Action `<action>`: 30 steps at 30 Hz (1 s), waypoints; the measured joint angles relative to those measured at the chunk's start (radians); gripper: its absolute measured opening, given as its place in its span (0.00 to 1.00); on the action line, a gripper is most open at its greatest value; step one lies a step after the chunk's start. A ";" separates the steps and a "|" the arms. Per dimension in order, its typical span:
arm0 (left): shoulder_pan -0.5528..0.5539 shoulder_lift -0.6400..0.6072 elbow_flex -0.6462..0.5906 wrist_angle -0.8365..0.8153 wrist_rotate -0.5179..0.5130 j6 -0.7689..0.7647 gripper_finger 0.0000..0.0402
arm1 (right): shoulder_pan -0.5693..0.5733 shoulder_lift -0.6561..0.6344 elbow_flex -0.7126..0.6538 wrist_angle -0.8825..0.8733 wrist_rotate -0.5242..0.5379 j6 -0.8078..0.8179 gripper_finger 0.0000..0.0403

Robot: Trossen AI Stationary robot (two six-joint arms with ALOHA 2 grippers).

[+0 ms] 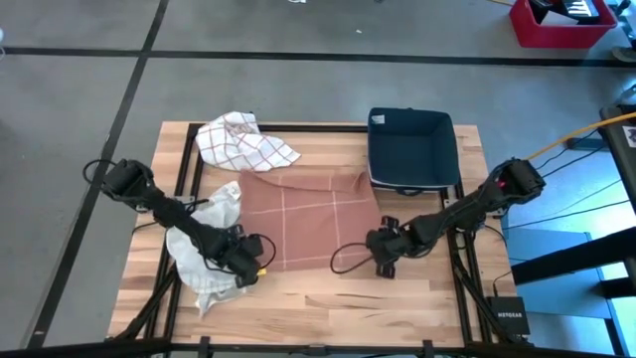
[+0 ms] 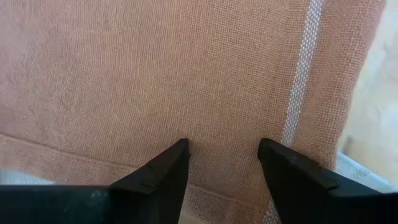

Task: Fold towel
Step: Fold the brown towel

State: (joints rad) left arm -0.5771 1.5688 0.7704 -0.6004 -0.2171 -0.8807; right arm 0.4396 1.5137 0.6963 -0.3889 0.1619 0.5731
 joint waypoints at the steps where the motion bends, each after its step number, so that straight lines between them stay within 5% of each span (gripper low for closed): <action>1: -0.018 0.000 0.000 0.001 0.009 -0.009 0.47 | 0.016 0.007 0.001 0.002 -0.019 0.007 0.51; 7: -0.145 -0.001 0.002 -0.002 0.080 -0.079 0.47 | 0.106 0.062 0.023 0.066 -0.150 0.075 0.51; 14: -0.190 -0.049 0.143 -0.256 0.159 -0.113 0.47 | 0.117 0.060 0.287 -0.239 -0.151 0.004 0.51; 17: -0.187 -0.093 0.209 -0.307 0.025 -0.105 0.47 | 0.118 0.058 0.380 -0.308 -0.001 -0.107 0.51; 21: -0.188 -0.127 0.238 -0.244 -0.291 -0.047 0.47 | 0.091 0.058 0.407 -0.230 0.311 -0.238 0.51; 23: -0.187 -0.118 0.233 -0.220 -0.413 -0.009 0.47 | 0.048 0.069 0.386 -0.175 0.384 -0.284 0.51; 26: -0.165 -0.100 0.194 -0.167 -0.498 0.026 0.47 | -0.044 0.098 0.334 -0.091 0.365 -0.330 0.51; 30: -0.113 -0.062 0.105 -0.061 -0.483 0.013 0.47 | -0.166 0.154 0.267 0.004 0.254 -0.426 0.51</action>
State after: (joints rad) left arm -0.6903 1.5066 0.8758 -0.6616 -0.6997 -0.8681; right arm 0.2735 1.6674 0.9633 -0.3846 0.4162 0.1473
